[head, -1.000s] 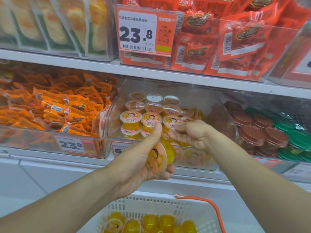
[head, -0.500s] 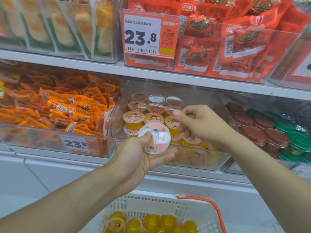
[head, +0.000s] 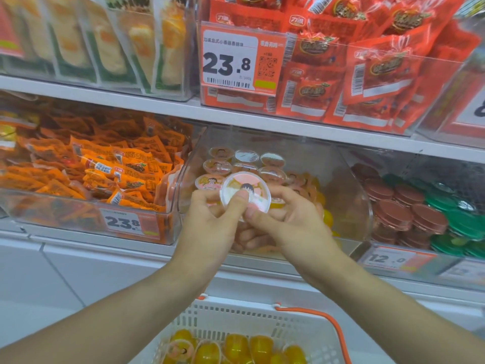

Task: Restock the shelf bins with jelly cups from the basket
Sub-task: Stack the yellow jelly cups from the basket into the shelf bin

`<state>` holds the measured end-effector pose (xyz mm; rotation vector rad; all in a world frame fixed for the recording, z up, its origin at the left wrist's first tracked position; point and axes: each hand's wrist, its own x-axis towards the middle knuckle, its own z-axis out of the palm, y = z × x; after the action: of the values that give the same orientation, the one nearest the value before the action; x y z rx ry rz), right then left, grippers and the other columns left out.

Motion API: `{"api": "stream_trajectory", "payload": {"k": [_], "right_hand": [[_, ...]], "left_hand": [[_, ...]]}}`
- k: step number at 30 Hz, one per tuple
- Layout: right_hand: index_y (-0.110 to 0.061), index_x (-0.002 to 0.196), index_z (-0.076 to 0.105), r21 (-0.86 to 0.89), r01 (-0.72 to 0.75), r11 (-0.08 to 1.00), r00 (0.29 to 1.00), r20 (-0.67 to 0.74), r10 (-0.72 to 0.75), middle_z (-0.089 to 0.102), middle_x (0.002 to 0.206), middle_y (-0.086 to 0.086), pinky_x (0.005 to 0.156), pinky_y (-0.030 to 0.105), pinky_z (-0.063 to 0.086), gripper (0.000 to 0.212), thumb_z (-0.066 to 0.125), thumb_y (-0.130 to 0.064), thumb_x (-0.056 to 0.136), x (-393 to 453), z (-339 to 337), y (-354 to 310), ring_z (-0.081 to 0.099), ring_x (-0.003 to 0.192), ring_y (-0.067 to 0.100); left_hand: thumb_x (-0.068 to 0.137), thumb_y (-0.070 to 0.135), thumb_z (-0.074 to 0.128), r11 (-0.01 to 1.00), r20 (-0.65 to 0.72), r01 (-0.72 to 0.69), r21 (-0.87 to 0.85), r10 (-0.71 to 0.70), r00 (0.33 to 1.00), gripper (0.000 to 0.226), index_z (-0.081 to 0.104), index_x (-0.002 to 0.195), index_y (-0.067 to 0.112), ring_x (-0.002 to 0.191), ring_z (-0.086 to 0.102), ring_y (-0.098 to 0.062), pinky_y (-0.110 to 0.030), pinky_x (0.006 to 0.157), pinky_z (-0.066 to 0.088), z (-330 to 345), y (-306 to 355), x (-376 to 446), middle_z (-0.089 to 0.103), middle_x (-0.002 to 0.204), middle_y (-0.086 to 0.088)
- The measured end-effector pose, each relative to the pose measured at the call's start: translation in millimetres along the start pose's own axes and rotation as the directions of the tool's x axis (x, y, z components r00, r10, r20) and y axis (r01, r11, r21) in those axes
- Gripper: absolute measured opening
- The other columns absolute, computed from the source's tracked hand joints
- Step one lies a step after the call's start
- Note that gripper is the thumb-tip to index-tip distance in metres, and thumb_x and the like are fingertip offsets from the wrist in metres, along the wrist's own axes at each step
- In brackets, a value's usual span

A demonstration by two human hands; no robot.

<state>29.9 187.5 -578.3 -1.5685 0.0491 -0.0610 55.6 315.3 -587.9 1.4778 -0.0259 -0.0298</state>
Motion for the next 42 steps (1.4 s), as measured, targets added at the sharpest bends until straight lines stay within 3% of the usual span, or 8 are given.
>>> {"api": "stream_trajectory", "payload": {"k": [3, 5, 10, 16, 22, 32, 39, 42], "right_hand": [[-0.004, 0.115, 0.061, 0.140, -0.035, 0.990, 0.995, -0.089, 0.047, 0.069, 0.067, 0.014, 0.056, 0.026, 0.055, 0.026, 0.066, 0.000, 0.090, 4, -6, 3, 0.064, 0.057, 0.018], [-0.001, 0.110, 0.063, 0.227, -0.055, 0.972, 0.985, -0.150, 0.090, 0.066, 0.067, 0.010, 0.056, 0.023, 0.054, 0.019, 0.063, 0.002, 0.092, 15, -17, 1, 0.061, 0.057, 0.014], [0.008, 0.132, 0.048, 0.252, -0.115, 0.961, 0.878, -0.426, 0.217, 0.057, 0.061, 0.007, 0.047, 0.023, 0.049, 0.038, 0.056, 0.003, 0.095, 86, -66, 9, 0.053, 0.047, 0.012], [-0.010, 0.100, 0.060, 0.230, -0.233, 0.945, 0.729, -0.602, 0.326, 0.060, 0.074, 0.011, 0.031, 0.020, 0.041, 0.020, 0.053, 0.007, 0.093, 155, -100, 28, 0.051, 0.030, 0.013], [-0.006, 0.100, 0.062, -0.038, -0.395, 0.918, 0.666, -0.699, 0.258, 0.070, 0.083, 0.012, 0.068, 0.044, 0.059, 0.010, 0.059, -0.008, 0.091, 207, -126, 66, 0.065, 0.065, 0.023], [-0.003, 0.074, 0.056, -0.252, -0.479, 0.841, 0.688, -0.703, 0.181, 0.053, 0.051, 0.003, 0.033, 0.016, 0.031, 0.023, 0.058, -0.009, 0.096, 186, -108, 38, 0.041, 0.037, 0.013], [-0.001, 0.103, 0.066, -0.524, -0.381, 0.762, 0.779, -0.626, -0.041, 0.069, 0.101, 0.017, 0.081, 0.037, 0.055, 0.025, 0.054, -0.024, 0.098, 140, -99, 18, 0.066, 0.094, 0.032], [-0.007, 0.095, 0.071, -0.540, -0.147, 0.828, 0.830, -0.523, -0.193, 0.074, 0.077, 0.006, 0.071, 0.037, 0.059, 0.019, 0.055, -0.017, 0.095, 100, -80, 13, 0.070, 0.072, 0.020]], "left_hand": [[0.095, 0.042, 0.060, 0.995, 0.053, -0.004, 0.096, -0.001, 0.999, 0.026, 0.051, 0.114, 0.027, 0.083, 0.072, -0.016, -0.043, 0.073, 0.060, -2, 0, 3, 0.071, 0.089, 0.012], [0.093, 0.040, 0.058, 0.941, 0.086, -0.142, 0.308, 0.121, 0.989, 0.030, 0.048, 0.120, 0.033, 0.098, 0.062, -0.003, -0.024, 0.082, 0.050, -10, -6, 9, 0.056, 0.117, 0.013], [0.081, 0.042, 0.041, 0.302, 0.417, -0.542, 0.784, 0.390, 0.821, 0.048, 0.058, 0.121, 0.022, 0.127, 0.037, -0.018, -0.038, 0.097, 0.038, -33, -23, 18, 0.048, 0.128, 0.003], [0.081, 0.038, 0.038, 0.042, 0.559, -0.587, 0.809, 0.257, 0.788, 0.052, 0.058, 0.124, 0.018, 0.135, 0.038, -0.037, -0.053, 0.097, 0.047, -32, -36, 21, 0.050, 0.133, -0.015], [0.078, 0.041, 0.043, -0.069, 0.620, -0.622, 0.780, 0.225, 0.752, 0.057, 0.062, 0.124, 0.013, 0.125, 0.051, -0.040, -0.049, 0.092, 0.053, -36, -50, 28, 0.057, 0.126, -0.018], [0.076, 0.043, 0.044, -0.122, 0.652, -0.646, 0.753, 0.264, 0.710, 0.061, 0.061, 0.127, 0.013, 0.122, 0.055, -0.039, -0.049, 0.091, 0.054, -38, -60, 30, 0.058, 0.128, -0.018], [0.083, 0.033, 0.047, -0.002, 0.676, -0.740, 0.673, 0.408, 0.614, 0.043, 0.059, 0.121, 0.015, 0.127, 0.045, -0.028, -0.038, 0.100, 0.043, -31, -50, 22, 0.053, 0.127, -0.006], [0.083, 0.021, 0.049, 0.168, 0.670, -0.812, 0.560, 0.485, 0.562, 0.019, 0.060, 0.098, 0.018, 0.096, 0.051, -0.017, -0.030, 0.082, 0.041, -27, -38, 13, 0.054, 0.101, 0.005]]}}
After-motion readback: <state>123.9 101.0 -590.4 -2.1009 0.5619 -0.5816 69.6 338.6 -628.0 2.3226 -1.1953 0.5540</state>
